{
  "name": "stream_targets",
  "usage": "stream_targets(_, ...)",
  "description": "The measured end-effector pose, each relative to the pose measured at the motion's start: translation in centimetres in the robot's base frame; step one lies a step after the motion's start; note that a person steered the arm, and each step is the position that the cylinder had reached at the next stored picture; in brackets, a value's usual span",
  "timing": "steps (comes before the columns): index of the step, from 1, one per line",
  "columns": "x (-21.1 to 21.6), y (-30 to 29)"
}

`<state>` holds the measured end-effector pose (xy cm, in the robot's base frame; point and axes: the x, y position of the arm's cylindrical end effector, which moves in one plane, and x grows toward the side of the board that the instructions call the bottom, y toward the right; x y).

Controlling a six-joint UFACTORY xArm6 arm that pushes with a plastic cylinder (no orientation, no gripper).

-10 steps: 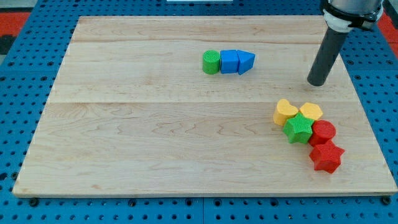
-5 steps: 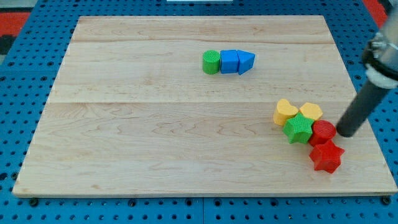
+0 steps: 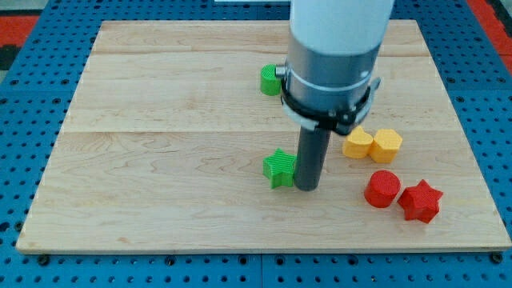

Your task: Push the green star up towards the top center

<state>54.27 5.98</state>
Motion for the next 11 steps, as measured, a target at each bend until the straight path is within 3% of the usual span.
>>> stream_targets(1,-1.9,-4.1)
stream_targets(3,-10.0,-5.6)
stream_targets(4,-7.6,-6.5)
stream_targets(5,-8.3,-9.8)
stream_targets(7,-14.2,-10.8)
stream_targets(8,-10.3,-13.5)
stream_targets(10,-17.3,-15.7)
stream_targets(11,-17.4,-14.5)
